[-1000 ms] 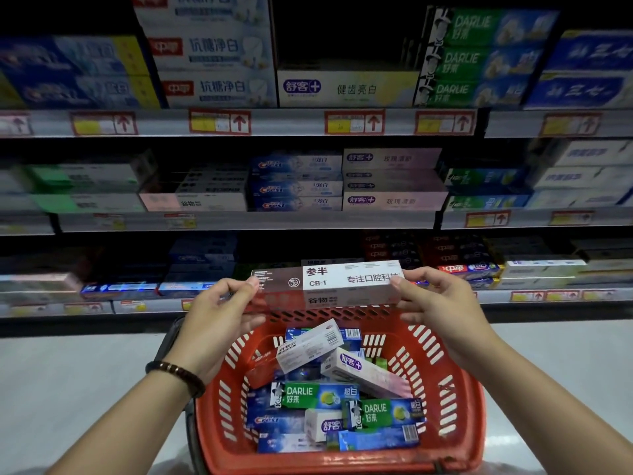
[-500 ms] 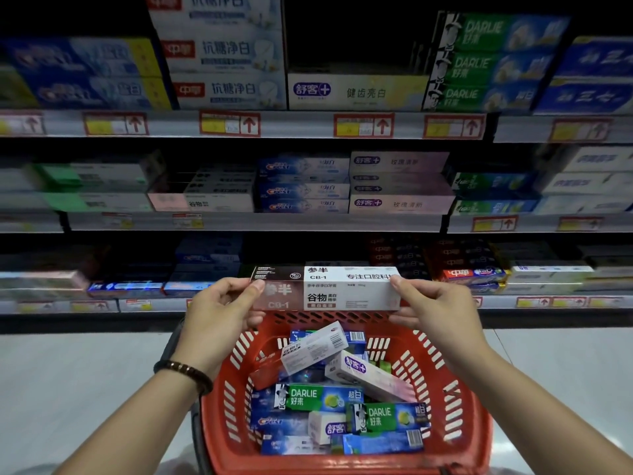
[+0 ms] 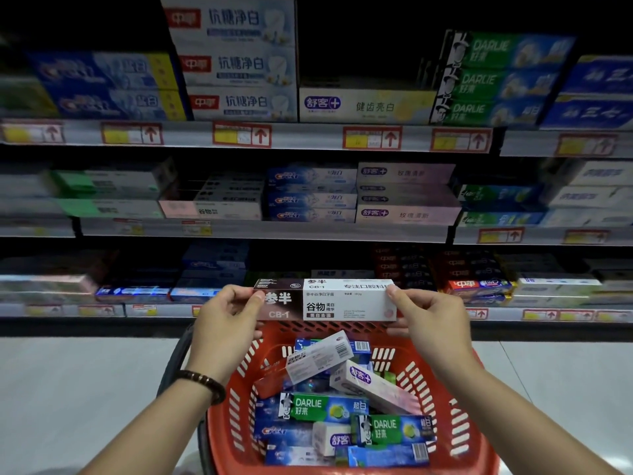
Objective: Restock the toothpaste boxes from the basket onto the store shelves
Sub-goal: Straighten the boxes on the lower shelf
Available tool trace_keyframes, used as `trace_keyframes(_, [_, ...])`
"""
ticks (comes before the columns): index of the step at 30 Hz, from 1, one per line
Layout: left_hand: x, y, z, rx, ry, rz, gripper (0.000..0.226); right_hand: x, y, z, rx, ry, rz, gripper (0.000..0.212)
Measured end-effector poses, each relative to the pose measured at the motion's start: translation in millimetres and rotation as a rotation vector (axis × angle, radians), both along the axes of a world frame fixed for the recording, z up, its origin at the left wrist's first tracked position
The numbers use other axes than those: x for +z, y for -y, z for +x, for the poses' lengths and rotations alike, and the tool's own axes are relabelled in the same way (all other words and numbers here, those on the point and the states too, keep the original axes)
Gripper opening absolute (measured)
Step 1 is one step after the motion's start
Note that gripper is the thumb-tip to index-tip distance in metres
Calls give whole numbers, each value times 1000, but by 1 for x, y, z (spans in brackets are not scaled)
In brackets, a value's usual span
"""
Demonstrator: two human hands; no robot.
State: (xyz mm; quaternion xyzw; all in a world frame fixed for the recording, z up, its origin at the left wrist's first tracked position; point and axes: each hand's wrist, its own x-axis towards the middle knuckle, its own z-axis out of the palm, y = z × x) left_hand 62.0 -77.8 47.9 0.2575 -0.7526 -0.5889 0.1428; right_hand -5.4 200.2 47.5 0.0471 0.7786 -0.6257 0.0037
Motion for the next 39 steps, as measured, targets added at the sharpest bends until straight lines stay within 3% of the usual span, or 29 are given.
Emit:
trace_keyframes(6, [5,0,4,85,-10,-121,11,3,10,4,-14,-19,26,18])
trace_keyframes(16, [18,3,12,176,-4,-69,10,17,27,15,-7,-91,-11,22])
trace_keyframes(26, [33,9,29,212,-79,23,28,41,45,23,3,-133,40,26])
trace_keyframes(39, [59,59,8,246,-173,-75,35,59,105,14,32,-163,-31,19])
